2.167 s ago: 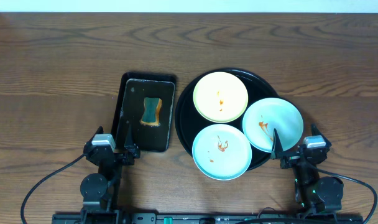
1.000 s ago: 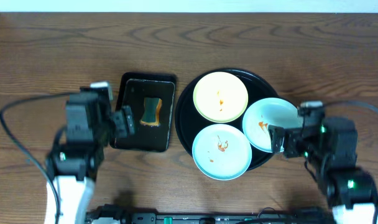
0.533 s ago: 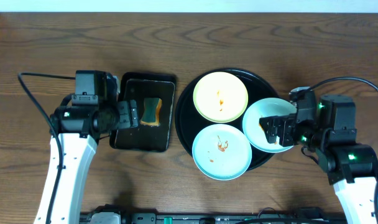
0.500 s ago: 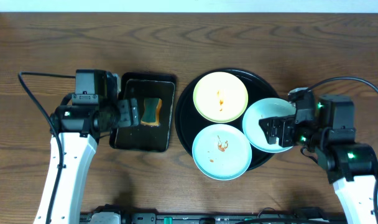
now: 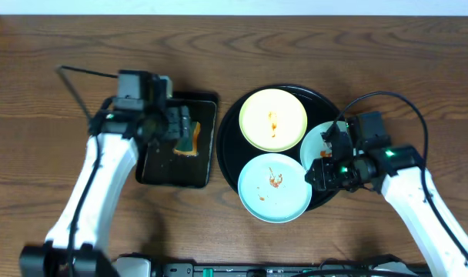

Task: Clean dirty plates on tray and stack at the side
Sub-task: 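Reach left gripper to the sponge and right gripper to the right green plate rim, then grasp the green-orange sponge with the left gripper and lift it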

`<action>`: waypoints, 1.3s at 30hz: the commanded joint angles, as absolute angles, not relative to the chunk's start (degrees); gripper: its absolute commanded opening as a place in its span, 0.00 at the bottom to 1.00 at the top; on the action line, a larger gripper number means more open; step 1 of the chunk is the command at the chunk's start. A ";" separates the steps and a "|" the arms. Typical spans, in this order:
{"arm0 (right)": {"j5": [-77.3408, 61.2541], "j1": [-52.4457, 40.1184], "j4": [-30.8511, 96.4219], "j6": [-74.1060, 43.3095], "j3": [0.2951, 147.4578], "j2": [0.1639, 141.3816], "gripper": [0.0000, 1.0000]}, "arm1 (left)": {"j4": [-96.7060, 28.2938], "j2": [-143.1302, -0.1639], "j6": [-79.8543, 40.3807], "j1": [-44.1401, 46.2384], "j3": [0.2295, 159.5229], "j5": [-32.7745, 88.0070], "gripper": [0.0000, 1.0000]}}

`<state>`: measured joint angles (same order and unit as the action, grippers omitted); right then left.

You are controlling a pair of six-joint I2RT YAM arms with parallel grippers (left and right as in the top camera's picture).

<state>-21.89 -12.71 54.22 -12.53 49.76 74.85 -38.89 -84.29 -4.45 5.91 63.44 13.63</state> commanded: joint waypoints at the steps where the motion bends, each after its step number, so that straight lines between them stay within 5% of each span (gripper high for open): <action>1: -20.43 -13.50 54.52 -15.44 49.32 77.60 0.49 | -38.85 -87.59 -2.63 7.42 64.31 14.31 0.84; 23: -18.74 -15.11 49.43 -16.29 49.25 96.36 0.13 | -35.92 -100.05 -1.67 8.51 63.99 14.15 0.77; 26: -18.90 -15.11 48.80 -16.27 49.25 97.06 0.02 | -35.88 -100.05 -1.67 8.51 63.99 13.19 0.74; 39: -18.85 -15.20 46.50 -16.25 49.56 96.97 0.01 | -35.66 -100.09 -1.69 8.51 63.16 12.40 0.62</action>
